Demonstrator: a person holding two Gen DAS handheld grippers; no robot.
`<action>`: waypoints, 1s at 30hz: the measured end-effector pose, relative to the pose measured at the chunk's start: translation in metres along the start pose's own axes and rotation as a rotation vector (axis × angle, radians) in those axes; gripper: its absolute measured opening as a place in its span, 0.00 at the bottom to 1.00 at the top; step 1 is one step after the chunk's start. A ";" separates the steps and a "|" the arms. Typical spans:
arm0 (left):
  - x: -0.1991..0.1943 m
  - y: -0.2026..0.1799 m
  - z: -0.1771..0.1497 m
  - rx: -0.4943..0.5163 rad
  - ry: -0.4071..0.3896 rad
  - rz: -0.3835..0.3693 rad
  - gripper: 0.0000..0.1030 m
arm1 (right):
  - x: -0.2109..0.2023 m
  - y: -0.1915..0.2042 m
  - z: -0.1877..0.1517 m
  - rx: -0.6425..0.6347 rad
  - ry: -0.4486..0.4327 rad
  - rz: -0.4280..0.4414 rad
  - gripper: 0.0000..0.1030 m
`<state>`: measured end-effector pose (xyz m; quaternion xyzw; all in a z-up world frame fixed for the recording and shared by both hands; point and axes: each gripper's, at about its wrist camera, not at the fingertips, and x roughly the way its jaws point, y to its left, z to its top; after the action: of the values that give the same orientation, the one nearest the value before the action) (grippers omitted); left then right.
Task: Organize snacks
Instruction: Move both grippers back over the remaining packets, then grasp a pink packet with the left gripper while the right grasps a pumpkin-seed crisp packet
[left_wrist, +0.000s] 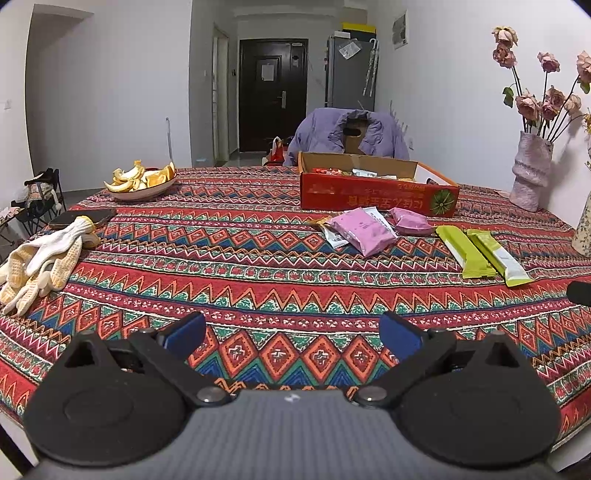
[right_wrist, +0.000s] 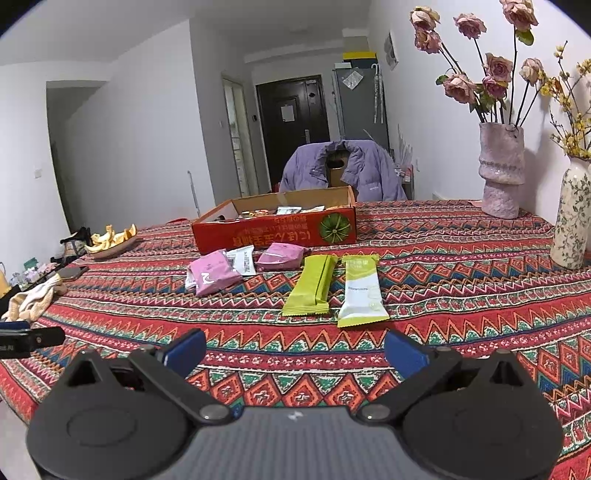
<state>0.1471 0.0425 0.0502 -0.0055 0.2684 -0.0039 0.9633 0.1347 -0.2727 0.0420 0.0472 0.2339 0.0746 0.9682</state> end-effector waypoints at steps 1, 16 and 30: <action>0.002 0.000 0.001 0.001 0.002 -0.001 0.99 | 0.002 0.001 0.001 -0.009 0.002 -0.003 1.00; 0.097 -0.021 0.041 0.010 0.090 -0.067 0.99 | 0.067 -0.002 0.043 -0.020 0.029 -0.001 1.00; 0.256 -0.090 0.101 -0.068 0.155 0.005 0.85 | 0.192 -0.020 0.105 -0.044 0.077 0.054 0.91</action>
<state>0.4177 -0.0496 0.0051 -0.0371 0.3423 0.0072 0.9388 0.3542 -0.2663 0.0468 0.0292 0.2679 0.1077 0.9570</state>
